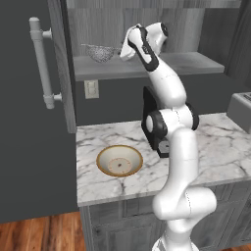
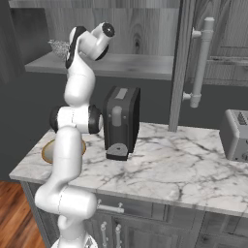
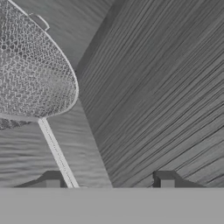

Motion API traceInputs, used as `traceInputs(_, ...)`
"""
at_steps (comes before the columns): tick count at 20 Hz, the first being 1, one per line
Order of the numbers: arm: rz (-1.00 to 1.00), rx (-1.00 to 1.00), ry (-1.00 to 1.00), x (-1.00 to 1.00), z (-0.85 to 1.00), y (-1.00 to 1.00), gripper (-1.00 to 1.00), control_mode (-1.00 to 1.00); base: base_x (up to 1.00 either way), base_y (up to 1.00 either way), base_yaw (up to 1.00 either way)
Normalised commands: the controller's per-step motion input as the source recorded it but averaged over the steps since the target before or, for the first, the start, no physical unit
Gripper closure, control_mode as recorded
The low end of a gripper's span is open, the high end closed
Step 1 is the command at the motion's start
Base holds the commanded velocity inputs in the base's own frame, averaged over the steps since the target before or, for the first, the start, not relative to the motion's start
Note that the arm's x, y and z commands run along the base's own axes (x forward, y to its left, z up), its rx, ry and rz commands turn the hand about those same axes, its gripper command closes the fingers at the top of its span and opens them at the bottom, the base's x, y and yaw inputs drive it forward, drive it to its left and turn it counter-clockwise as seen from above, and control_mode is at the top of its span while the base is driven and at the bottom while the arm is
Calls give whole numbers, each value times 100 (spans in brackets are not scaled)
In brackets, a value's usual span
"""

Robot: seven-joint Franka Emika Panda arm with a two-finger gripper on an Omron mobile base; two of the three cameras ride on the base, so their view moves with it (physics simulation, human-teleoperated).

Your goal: Open the cabinet and setup a tea strainer by placing it in the bowl upright.

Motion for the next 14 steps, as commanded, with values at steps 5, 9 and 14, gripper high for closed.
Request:
traceInputs(5, 2, 0, 0, 3, -3, 16, 100, -100, 0, 0, 0)
traceInputs(9, 1, 0, 0, 0, -3, 17, 100, -100, 0, 0, 0)
traceInputs(14, 0, 0, 0, 0, -1, 15, 100, -100, 0, 0, 0)
